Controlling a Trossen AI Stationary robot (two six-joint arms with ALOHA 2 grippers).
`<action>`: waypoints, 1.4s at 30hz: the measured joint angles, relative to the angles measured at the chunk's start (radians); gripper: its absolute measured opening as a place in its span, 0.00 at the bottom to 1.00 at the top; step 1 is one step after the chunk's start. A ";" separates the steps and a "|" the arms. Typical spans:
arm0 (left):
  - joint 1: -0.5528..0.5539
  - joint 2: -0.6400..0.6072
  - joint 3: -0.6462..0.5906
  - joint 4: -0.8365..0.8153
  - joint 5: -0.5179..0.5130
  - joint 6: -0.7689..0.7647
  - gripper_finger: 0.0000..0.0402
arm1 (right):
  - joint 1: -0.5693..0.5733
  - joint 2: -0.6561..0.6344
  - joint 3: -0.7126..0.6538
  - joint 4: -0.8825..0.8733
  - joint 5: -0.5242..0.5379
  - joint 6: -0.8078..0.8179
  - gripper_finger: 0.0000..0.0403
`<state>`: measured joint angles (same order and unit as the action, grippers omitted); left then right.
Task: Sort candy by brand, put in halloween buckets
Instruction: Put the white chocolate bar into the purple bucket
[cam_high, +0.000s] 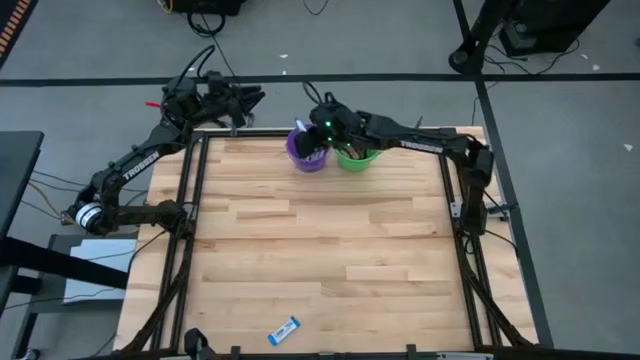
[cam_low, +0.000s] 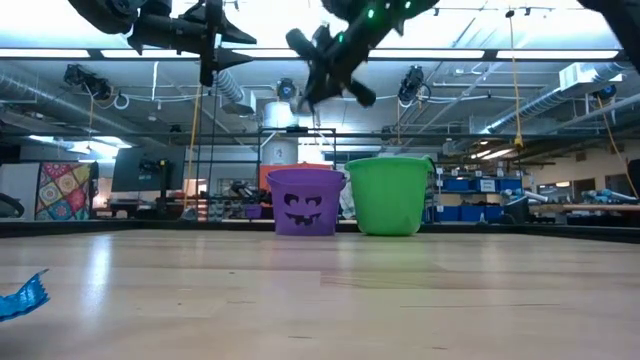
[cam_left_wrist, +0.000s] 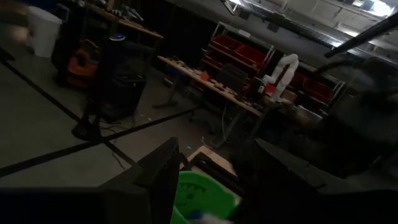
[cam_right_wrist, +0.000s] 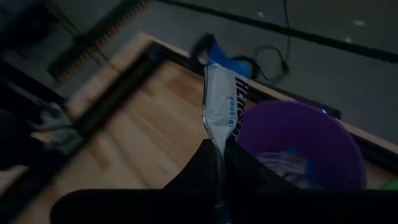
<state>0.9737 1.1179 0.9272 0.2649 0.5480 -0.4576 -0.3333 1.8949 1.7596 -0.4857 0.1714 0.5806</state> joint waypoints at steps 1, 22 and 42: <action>0.000 0.000 0.000 0.000 0.006 0.000 0.50 | -0.010 0.016 0.000 -0.003 -0.006 -0.009 0.05; 0.000 0.000 0.000 0.001 0.080 -0.002 0.50 | -0.070 0.083 -0.001 0.041 0.053 -0.136 0.37; 0.015 -0.293 0.002 0.230 0.526 -0.208 0.50 | 0.335 -0.114 0.039 0.150 -0.069 -0.089 0.36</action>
<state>0.9890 0.8251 0.9291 0.4954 1.0737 -0.6657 0.0015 1.7811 1.7988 -0.3354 0.1022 0.4912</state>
